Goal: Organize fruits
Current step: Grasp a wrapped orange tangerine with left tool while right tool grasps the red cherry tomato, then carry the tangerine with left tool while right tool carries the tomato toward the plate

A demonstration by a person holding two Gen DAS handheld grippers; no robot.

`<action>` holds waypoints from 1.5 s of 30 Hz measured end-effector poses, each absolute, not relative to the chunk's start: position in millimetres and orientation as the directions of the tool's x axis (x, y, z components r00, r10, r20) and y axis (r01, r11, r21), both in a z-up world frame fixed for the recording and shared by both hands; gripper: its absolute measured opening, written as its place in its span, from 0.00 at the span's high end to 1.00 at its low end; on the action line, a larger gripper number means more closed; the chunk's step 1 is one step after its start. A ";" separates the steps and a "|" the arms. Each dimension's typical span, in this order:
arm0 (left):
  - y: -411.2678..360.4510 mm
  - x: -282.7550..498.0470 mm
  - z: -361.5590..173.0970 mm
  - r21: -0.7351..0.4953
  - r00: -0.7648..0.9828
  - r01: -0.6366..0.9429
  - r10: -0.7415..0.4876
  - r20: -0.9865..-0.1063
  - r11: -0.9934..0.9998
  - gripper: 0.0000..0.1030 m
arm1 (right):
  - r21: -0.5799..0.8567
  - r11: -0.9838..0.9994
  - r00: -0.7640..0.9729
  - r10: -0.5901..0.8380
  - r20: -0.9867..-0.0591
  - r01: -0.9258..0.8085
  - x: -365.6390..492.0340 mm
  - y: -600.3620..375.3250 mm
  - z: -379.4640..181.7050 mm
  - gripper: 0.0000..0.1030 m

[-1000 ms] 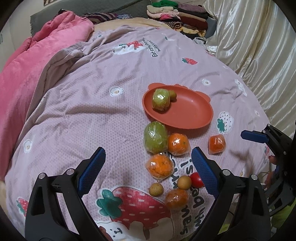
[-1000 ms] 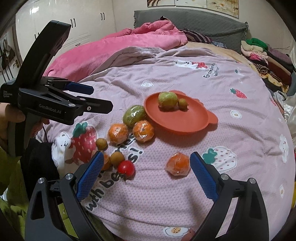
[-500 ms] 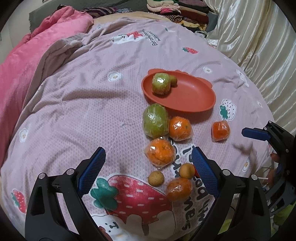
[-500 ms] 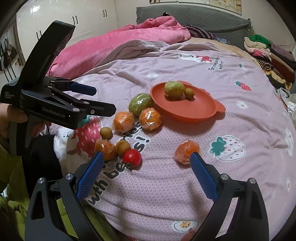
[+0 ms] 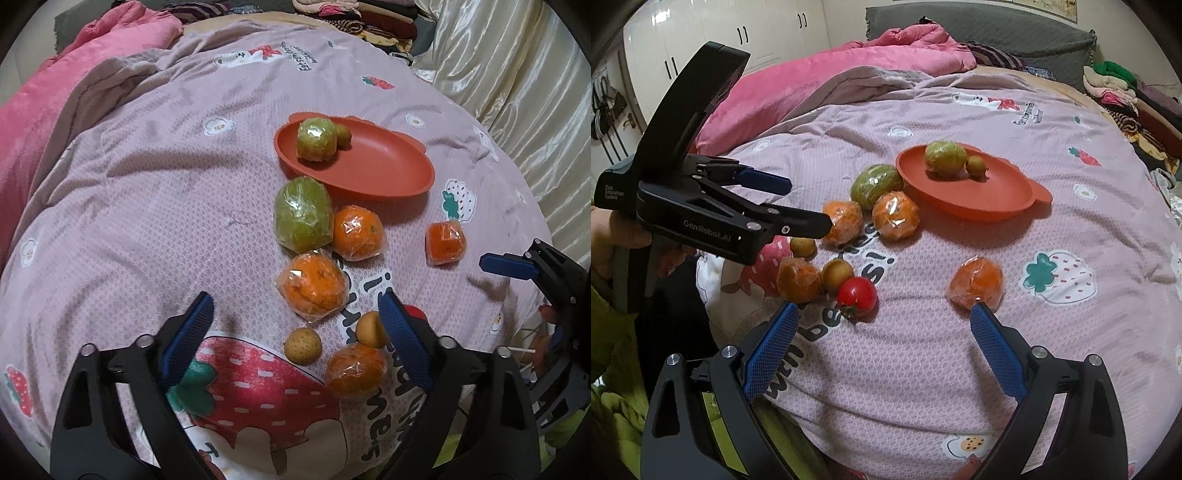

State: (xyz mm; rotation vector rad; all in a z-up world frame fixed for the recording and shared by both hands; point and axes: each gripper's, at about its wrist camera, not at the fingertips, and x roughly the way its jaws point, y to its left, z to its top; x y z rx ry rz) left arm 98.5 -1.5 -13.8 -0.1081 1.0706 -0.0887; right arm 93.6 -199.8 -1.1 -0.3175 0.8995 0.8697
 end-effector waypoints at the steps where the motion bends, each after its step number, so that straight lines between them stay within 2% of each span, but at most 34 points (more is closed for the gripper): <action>1: -1.8 99.2 -15.4 -0.134 0.473 0.021 -0.128 -0.872 0.991 0.24 | 0.104 0.627 0.318 0.523 -0.791 -0.772 93.6 -199.8 -2.5 0.09; 10: -5.9 112.0 -29.7 -0.179 0.433 0.041 -0.179 -0.883 0.983 0.50 | 0.127 0.620 0.291 0.527 -0.799 -0.774 96.9 -198.0 -14.9 0.09; 14: -7.4 117.6 -35.3 -0.181 0.422 0.039 -0.180 -0.889 0.983 0.50 | 0.117 0.613 0.290 0.523 -0.802 -0.781 98.7 -194.5 -18.5 0.13; 17: -7.3 120.7 -38.1 -0.181 0.419 0.039 -0.181 -0.890 0.983 0.50 | 0.108 0.599 0.280 0.518 -0.808 -0.794 99.8 -191.1 -22.2 0.26; 22: -5.1 122.1 -40.8 -0.178 0.423 0.038 -0.177 -0.889 0.983 0.56 | 0.117 0.570 0.250 0.524 -0.814 -0.813 101.3 -183.6 -27.5 0.46; 31: 2.7 117.0 -41.4 -0.202 0.431 0.041 -0.199 -0.880 0.979 0.60 | 0.123 0.512 0.205 0.537 -0.818 -0.850 101.1 -165.4 -34.6 0.68; 34: 2.7 117.1 -41.9 -0.200 0.434 0.042 -0.198 -0.879 0.979 0.60 | 0.118 0.508 0.204 0.533 -0.821 -0.853 102.2 -163.1 -37.0 0.73; 45: 7.3 110.3 -30.7 -0.221 0.454 0.038 -0.213 -0.865 0.975 0.61 | 0.136 0.536 0.223 0.551 -0.805 -0.833 105.2 -182.2 -23.2 0.73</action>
